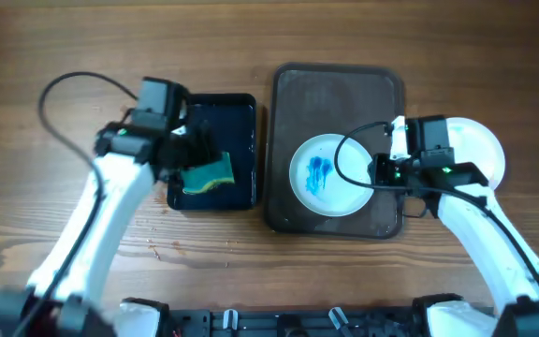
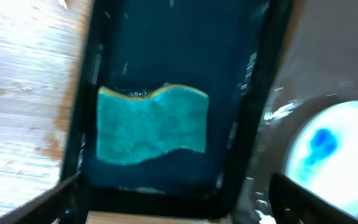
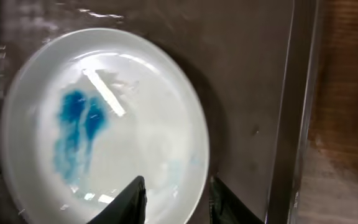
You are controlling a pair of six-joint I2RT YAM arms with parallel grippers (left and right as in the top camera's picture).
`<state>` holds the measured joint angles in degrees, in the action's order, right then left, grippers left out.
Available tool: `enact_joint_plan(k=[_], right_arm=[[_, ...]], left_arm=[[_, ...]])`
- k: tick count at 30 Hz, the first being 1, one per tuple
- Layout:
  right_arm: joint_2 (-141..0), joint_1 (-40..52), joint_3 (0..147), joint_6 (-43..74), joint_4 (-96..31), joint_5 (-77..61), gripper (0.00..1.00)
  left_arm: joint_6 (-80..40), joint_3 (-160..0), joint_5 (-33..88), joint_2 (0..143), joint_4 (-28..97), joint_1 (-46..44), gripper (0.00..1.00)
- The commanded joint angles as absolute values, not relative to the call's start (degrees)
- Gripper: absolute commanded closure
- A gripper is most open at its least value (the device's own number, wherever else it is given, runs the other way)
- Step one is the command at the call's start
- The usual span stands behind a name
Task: Clean dirty plates on tray and stack at the side
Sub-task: 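Drag the last dirty plate toward the front of the brown tray with right gripper, then grasp the green sponge from the black tray with the left gripper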
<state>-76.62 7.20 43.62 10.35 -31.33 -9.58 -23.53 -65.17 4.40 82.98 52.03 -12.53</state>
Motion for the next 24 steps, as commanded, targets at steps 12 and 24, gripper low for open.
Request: enact_joint_plan(k=[12,24], right_arm=[[-73.4,7.3,44.6,10.7,-36.9,-12.1,0.69],[-73.4,7.3,44.6,12.2,-37.2,-12.1,0.71]], left_arm=[[-19.9,-63.4,6.0,112.3,41.8,-14.4,0.96],[-19.9,-68.0,5.9,101.4,56.2,-14.4,0.45]])
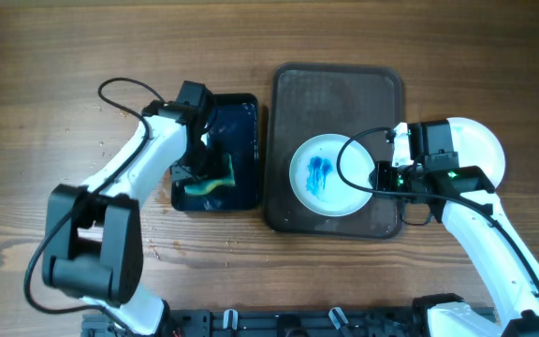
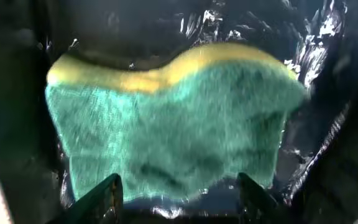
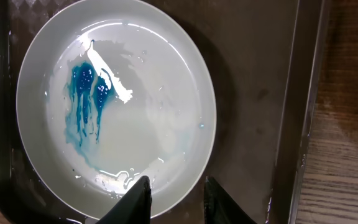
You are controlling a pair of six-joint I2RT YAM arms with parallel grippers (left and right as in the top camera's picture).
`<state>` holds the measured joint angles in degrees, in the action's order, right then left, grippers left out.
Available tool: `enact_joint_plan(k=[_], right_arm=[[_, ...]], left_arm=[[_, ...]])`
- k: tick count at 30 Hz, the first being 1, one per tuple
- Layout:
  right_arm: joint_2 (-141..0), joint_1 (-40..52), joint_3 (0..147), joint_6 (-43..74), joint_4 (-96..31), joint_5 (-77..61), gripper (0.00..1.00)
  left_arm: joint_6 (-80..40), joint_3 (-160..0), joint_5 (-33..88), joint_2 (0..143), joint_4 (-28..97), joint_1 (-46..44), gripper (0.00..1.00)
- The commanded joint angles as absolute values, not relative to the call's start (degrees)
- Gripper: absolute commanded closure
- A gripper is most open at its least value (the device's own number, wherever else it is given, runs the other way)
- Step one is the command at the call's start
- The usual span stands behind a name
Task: Clean dirty plates on tray and stack at the side
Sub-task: 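Grasp the green sponge from the black tray with the left gripper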
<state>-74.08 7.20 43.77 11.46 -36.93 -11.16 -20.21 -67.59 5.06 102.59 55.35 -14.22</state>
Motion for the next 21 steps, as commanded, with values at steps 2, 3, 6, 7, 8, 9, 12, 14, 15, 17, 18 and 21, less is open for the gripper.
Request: enact_joint_plan(k=[2,3,6,7,8,9,12,14,15,17,18,21], right_arm=[[-73.4,7.3,44.6,12.6,-37.2,-12.1,0.71],[-73.4,7.3,44.6,13.0,-37.2,-12.1,0.71],[-73.4,7.3,44.6,13.9,-37.2,-12.1,0.72],[-73.4,7.3,44.6,14.0,-37.2,-12.1,0.72],[-73.4,7.3,44.6,13.9,-37.2,-12.1,0.72],[-73.4,7.3,44.6,14.0,-37.3,-12.1,0.72],[-73.4,7.3,44.6,14.6,-37.6,-11.2,0.8],[-73.7,7.3,44.6,20.1,-38.6,-5.8,0.83],[-74.2,7.3,44.6,24.4,-39.7,-1.7,0.83],[-75.3,7.3,44.6,25.9,-39.7,0.1,0.81],[-76.1,7.2,44.6,25.8,-39.4,0.1,0.8],[-79.5,7.2,44.6,22.1,-36.9,-0.6,0.75]], left_arm=[[-19.9,-66.0,4.9,101.7,54.5,-14.4,0.46],[-20.0,-64.3,4.0,102.0,52.6,-14.4,0.46],[-21.8,-57.8,1.4,103.4,42.7,-14.4,0.51],[-21.6,-56.2,1.4,103.8,40.0,-14.4,0.58],[-21.6,-55.0,1.4,104.3,38.0,-14.4,0.76],[-21.6,-54.8,1.4,104.4,37.8,-14.4,0.96],[-21.6,-55.2,1.5,103.8,38.8,-14.4,0.96],[-21.6,-55.9,1.5,102.9,40.5,-14.4,0.96],[-21.6,-56.8,1.5,101.7,42.1,-14.4,0.96],[-21.6,-58.7,1.5,99.8,44.7,-14.4,0.96],[-21.4,-59.6,1.5,99.2,45.7,-14.4,0.96],[-21.3,-64.9,1.5,95.9,50.6,-14.4,0.96]])
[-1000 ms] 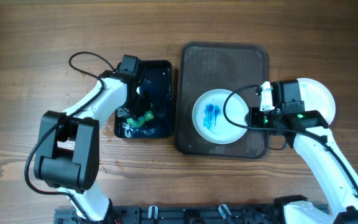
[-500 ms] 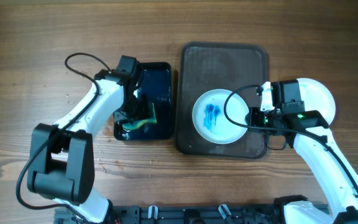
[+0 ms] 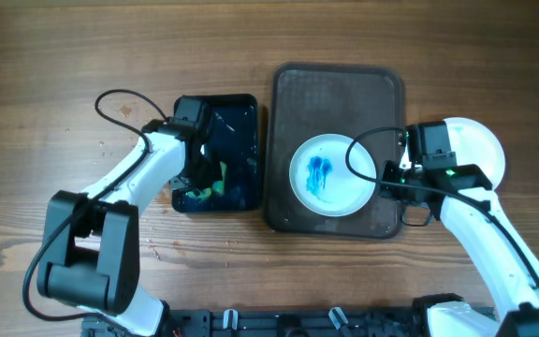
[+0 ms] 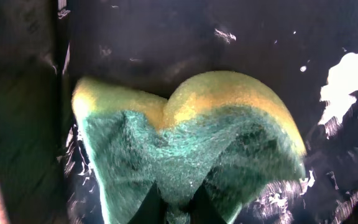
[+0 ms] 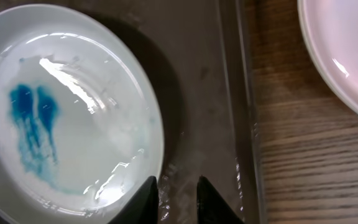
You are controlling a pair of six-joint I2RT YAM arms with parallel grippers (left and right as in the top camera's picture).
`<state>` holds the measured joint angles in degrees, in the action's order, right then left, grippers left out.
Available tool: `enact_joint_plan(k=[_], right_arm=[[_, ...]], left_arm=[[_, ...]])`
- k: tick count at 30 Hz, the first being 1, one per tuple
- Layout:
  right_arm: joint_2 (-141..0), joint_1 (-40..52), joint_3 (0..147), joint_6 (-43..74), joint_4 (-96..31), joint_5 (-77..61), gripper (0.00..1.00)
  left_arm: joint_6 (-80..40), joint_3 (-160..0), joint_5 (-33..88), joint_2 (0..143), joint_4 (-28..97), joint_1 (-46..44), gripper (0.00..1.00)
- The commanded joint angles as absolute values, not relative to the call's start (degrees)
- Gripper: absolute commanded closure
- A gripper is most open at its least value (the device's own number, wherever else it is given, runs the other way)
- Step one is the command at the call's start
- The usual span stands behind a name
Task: Clean dirty plates on tray and stack at the side
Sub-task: 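Grasp the green sponge from the black tray with the left gripper, then scrub the blue-stained plate with the sponge while right gripper holds its rim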
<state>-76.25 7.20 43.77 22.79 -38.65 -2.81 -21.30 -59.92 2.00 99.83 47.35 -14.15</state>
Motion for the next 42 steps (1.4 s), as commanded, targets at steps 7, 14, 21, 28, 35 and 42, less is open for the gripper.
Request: enact_joint_plan(k=[7,14,21,28,35,42], right_arm=[[-87.0,7.2,44.6,12.1,-29.8,-13.0,0.52],[-94.8,7.2,44.6,12.3,-27.4,-13.3,0.96],[-95.3,7.2,44.5,18.1,-28.2,-8.2,0.96],[-95.3,7.2,44.5,21.1,-28.6,-7.8,0.96],[-95.3,7.2,44.5,21.0,-28.9,-7.9,0.96],[-95.3,7.2,44.5,21.0,-29.4,-7.9,0.96]], left_arm=[[-20.9,-78.5,3.4,90.2,58.8,-15.5,0.96],[-21.5,-80.2,6.5,91.0,54.5,-23.4,0.96],[-24.7,-80.2,13.0,97.6,47.2,-30.9,0.96],[-28.8,-80.2,23.6,110.7,38.1,-36.1,0.96],[-29.4,-80.2,21.8,119.9,32.6,-38.6,0.96],[-28.7,-80.2,-18.6,120.0,43.8,-38.5,0.96]])
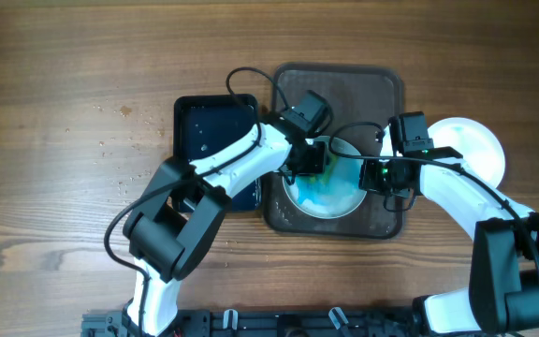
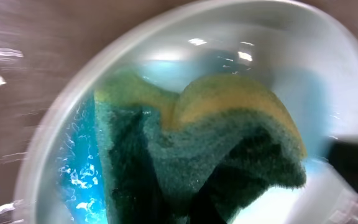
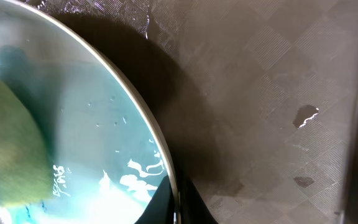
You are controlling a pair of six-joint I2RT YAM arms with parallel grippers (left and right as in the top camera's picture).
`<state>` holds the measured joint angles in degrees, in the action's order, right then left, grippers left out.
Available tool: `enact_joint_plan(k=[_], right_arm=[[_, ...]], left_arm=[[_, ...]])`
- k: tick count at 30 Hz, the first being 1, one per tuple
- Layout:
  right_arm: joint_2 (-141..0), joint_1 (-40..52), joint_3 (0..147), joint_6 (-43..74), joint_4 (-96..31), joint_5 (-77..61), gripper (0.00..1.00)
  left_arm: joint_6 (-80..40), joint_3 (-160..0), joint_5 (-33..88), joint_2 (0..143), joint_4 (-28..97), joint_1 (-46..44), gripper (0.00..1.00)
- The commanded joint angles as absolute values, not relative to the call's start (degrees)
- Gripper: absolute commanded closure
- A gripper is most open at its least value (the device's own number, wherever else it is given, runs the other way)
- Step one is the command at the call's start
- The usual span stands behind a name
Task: Clean dirty plates on tray and stack at the side
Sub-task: 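Scrub the blue-stained plate with the sponge while right gripper holds its rim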
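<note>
A white plate (image 1: 333, 200) smeared with blue lies on the brown tray (image 1: 344, 89). My left gripper (image 2: 179, 213) is shut on a green and yellow sponge (image 2: 197, 146), which is pressed onto the plate's wet face (image 2: 272, 68); blue liquid shows beside it. From the right, my right gripper (image 3: 176, 208) is shut on the plate's rim (image 3: 157, 140), one finger over it and one under. The sponge (image 3: 5, 155) also shows at the left of the right wrist view. In the overhead view the two grippers meet over the plate.
A black water basin (image 1: 215, 140) stands left of the tray, with no sponge in it. A clean white plate (image 1: 480, 150) lies on the wood table (image 1: 82, 94) to the right of the tray. The tray's raised right wall runs close to my right gripper.
The left gripper has moved with the sponge from the basin to the plate on the tray. The right gripper, open at the plate's right rim before, is now shut on it.
The left gripper first hung open above the sponge in the basin, then stood around it, then was shut on it, squeezing it. The right gripper stayed open at the plate's right edge throughout. Now the rim is gripped, the sponge is on the plate and the blue has spread.
</note>
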<state>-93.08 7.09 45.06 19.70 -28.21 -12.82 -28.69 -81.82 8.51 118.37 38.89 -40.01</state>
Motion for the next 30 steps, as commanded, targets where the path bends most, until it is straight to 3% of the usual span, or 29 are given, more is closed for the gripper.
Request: enact_joint_plan(k=[1,3,5,11,13,18,21,30], right_arm=[[-95.3,7.2,44.5,21.0,-29.4,-7.9,0.96],[-95.3,7.2,44.5,21.0,-29.4,-7.9,0.96],[-95.3,7.2,44.5,21.1,-29.5,-7.9,0.96],[-95.3,7.2,44.5,21.2,-29.6,-7.9,0.96],[-95.3,7.2,44.5,21.2,-29.6,-7.9,0.96],[-95.3,7.2,44.5,21.4,-29.6,-7.9,0.96],[-95.3,7.2,44.5,21.4,-29.7,-7.9,0.96],[-95.3,7.2,44.5,21.6,-29.6,-8.1,0.96]], left_arm=[[-28.7,-80.2,-22.2,120.0,45.3,-38.4,0.96],[-28.3,-80.2,-24.6,120.0,46.3,-38.2,0.96],[-26.7,-80.2,-19.0,120.0,45.4,-38.1,0.96],[-22.5,-79.5,35.7,121.8,33.9,-39.2,0.96],[-22.6,-79.0,40.3,122.5,31.2,-41.8,0.96],[-22.6,-79.0,38.6,122.7,31.2,-44.8,0.96],[-24.5,-79.0,31.5,122.6,34.6,-43.4,0.96],[-32.4,-79.2,-11.4,119.2,49.2,-39.9,0.96]])
